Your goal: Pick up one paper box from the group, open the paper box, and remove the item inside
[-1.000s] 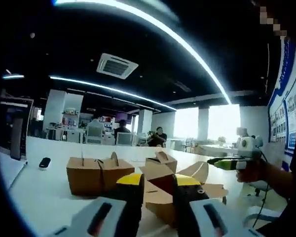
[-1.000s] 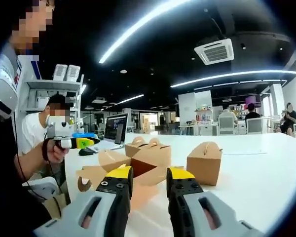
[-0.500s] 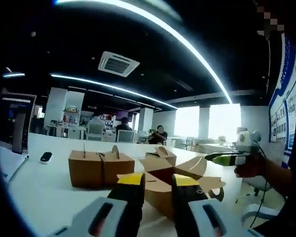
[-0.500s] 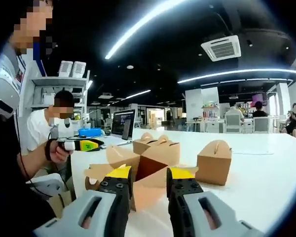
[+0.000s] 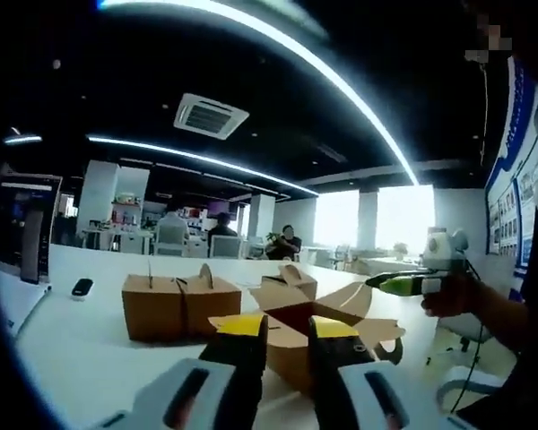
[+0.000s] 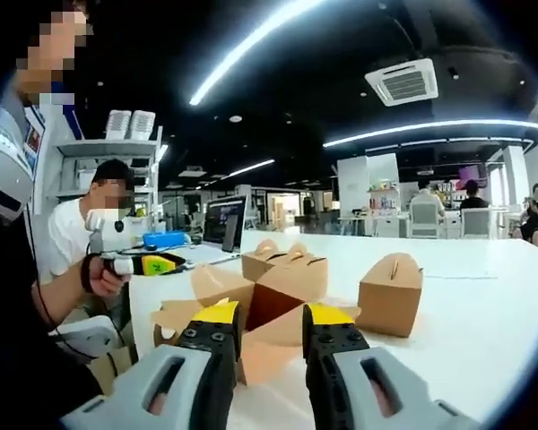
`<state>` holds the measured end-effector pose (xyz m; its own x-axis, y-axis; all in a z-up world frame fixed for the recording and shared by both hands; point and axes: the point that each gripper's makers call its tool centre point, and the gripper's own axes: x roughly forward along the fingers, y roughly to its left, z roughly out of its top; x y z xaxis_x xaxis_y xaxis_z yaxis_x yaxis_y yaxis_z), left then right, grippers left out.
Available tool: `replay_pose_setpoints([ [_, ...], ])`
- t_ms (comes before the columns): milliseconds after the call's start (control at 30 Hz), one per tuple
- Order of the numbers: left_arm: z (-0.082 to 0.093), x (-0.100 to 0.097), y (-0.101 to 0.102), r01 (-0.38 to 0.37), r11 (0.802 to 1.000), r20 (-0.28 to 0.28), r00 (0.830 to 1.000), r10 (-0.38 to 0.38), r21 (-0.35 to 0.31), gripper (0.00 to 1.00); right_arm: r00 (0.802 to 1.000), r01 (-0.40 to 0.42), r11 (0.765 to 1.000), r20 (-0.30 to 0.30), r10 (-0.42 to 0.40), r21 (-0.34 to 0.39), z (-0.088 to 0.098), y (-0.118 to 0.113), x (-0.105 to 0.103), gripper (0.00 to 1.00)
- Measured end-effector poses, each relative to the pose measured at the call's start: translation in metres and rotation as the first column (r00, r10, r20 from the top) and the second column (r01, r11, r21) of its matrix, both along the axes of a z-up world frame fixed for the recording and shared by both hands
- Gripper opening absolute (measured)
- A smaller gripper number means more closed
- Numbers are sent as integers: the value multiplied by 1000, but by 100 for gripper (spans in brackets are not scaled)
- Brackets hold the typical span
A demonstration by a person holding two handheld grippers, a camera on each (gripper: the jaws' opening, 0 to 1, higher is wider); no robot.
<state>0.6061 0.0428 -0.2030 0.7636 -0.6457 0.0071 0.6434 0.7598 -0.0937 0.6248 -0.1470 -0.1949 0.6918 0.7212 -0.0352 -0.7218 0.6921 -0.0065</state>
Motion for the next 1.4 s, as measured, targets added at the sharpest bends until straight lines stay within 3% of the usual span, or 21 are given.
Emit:
replay_pose_setpoints([
  [367, -3, 0, 4, -10, 1000, -5, 1000, 10, 13, 21, 1000, 12, 1000, -12, -12, 2, -3, -3, 3, 28],
  [500, -8, -5, 0, 22, 1000, -17, 1000, -21, 18, 19, 1000, 3, 1000, -12, -3, 10, 0, 1, 1, 28],
  [733, -9, -5, -3, 23, 1000, -33, 999, -23, 0, 21, 999, -16, 1000, 36, 16, -9, 8, 6, -5, 29],
  [900, -8, -6, -2, 17, 1000, -27, 999, -18, -12, 22, 999, -32, 999, 22, 33, -36, 4, 11, -5, 28],
  [1100, -15, -4, 3, 3, 1000, -47, 999, -2, 13, 23, 1000, -26, 1000, -1, 26, 0, 0, 12, 0, 28],
  [1400, -16, -4, 0, 8, 1000, -49, 999, -8, 3, 23, 1000, -20, 1000, 22, 20, -17, 4, 7, -2, 28],
])
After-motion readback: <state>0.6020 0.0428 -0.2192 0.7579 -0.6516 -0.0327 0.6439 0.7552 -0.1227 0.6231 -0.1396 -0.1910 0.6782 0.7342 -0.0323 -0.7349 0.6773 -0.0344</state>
